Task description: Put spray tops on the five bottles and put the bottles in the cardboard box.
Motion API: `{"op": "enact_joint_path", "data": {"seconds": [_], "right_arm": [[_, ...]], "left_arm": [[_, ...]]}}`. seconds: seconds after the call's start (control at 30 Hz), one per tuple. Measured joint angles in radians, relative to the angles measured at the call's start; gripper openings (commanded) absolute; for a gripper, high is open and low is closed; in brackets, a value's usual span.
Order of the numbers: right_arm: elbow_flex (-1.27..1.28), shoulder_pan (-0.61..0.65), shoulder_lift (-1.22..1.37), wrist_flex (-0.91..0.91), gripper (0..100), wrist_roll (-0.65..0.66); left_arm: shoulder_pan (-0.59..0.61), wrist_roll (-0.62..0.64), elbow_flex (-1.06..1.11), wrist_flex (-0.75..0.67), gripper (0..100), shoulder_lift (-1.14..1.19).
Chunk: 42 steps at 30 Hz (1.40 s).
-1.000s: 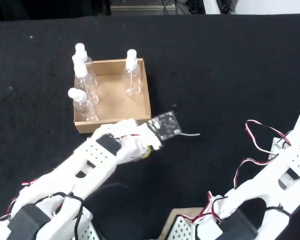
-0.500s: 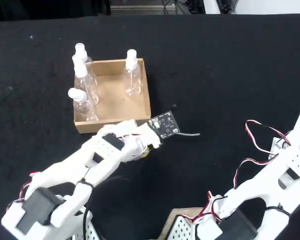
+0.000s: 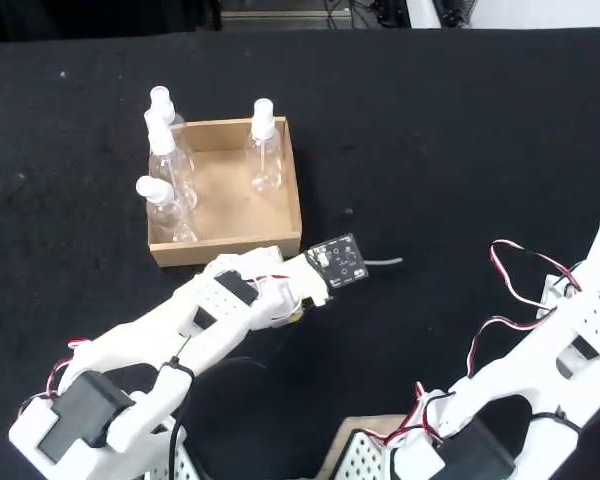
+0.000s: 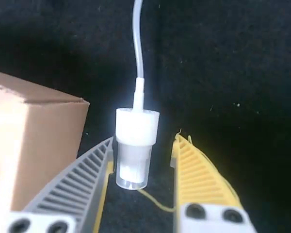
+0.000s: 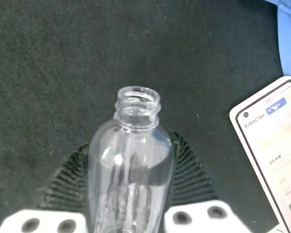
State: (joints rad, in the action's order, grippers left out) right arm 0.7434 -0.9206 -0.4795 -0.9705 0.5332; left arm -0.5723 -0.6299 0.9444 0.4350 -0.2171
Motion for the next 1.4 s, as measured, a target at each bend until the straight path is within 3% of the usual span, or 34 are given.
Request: {"op": "enact_joint_path", "data": {"seconds": [0.3,0.5,0.77,0.9,1.17,1.4], "right_arm": [[0.0,0.0,0.0,0.0,1.1,0.0],[0.0,0.0,0.0,0.0,1.1,0.0],[0.0,0.0,0.0,0.0,1.1,0.0],[0.0,0.0,0.0,0.0,1.1,0.0],[0.0,0.0,0.0,0.0,1.1,0.0],[0.0,0.0,0.0,0.0,1.1,0.0]], "left_arm": [[-0.037,0.0,0.003,-0.028,18,0.0],[-0.048,0.003,0.04,-0.035,3,-0.002],[-0.068,0.003,0.049,-0.02,4,-0.003],[-0.063,0.003,0.029,0.103,4,-0.031],[0.025,-0.005,-0.003,0.545,4,-0.235],[0.12,-0.201,-0.003,0.767,8,-0.278]]}}
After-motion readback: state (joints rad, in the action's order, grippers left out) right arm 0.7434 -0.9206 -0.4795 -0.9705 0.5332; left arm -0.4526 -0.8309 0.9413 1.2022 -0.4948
